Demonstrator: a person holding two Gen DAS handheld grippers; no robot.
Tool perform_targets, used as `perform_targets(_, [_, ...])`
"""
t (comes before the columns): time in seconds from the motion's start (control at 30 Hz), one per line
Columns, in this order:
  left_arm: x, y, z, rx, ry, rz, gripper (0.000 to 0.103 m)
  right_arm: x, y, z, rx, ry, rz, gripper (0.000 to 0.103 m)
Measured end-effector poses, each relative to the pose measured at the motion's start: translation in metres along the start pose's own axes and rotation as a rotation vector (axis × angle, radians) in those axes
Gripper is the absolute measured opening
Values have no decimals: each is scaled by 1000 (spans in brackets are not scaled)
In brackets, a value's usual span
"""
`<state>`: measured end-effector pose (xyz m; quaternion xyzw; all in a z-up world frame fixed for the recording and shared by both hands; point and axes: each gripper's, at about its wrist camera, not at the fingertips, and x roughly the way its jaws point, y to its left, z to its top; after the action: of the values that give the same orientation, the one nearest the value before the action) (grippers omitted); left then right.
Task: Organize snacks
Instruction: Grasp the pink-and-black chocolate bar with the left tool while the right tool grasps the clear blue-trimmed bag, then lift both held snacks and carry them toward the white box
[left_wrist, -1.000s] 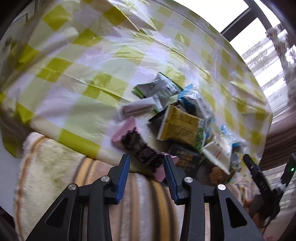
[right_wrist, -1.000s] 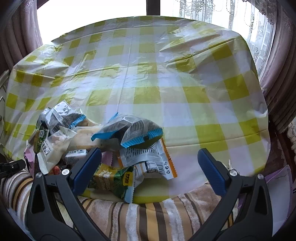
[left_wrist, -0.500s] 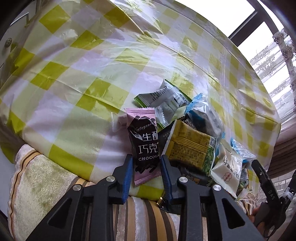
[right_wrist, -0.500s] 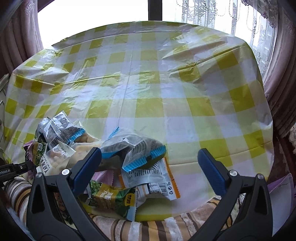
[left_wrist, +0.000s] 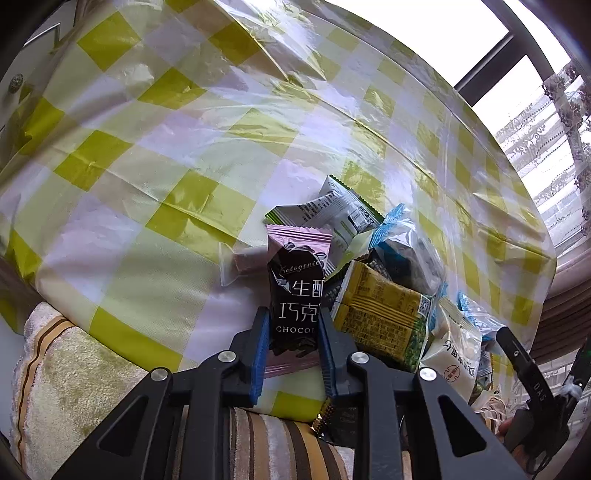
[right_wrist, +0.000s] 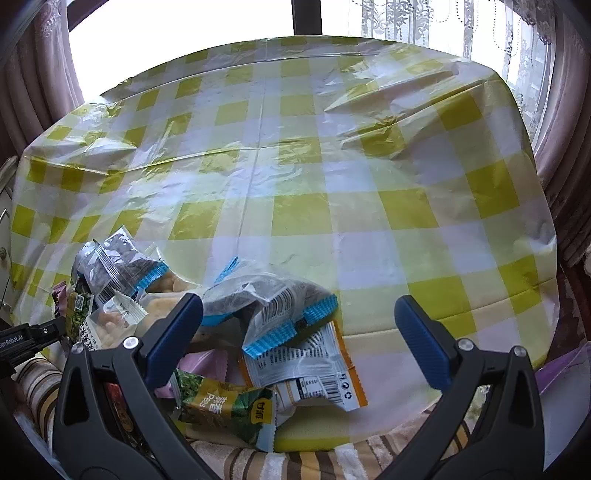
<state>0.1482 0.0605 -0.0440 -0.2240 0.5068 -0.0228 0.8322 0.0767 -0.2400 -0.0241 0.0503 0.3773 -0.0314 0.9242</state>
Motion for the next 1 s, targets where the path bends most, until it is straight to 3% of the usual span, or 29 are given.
perform_targets(0.2, [-2,3,-2,6,-4,-10,26,16,-2,9,32,49,87,103])
perform_targets(0.27, [-3,3,-2,5,-4,-12,26,31,-3,13,55,110,136,102])
perform_targets(0.33, [-4,4,-3,4,-5,-13,26,45,-6,12,90,167,169,85])
perform_targets(0.37, [-4,4,-3,4,-6,-14,26,48,-9,11,107,180,180,83])
perform_targets(0.53, [-5,4,-5,6,-7,-19,26,40,-3,8,70,160,181,72])
perform_targets(0.73, [-8,4,-7,7,-18,-34,22,33,-5,8,76,129,212,49])
perform_targets(1.0, [-14,4,-9,15,-42,-44,22,16,-7,5,73,55,226,45])
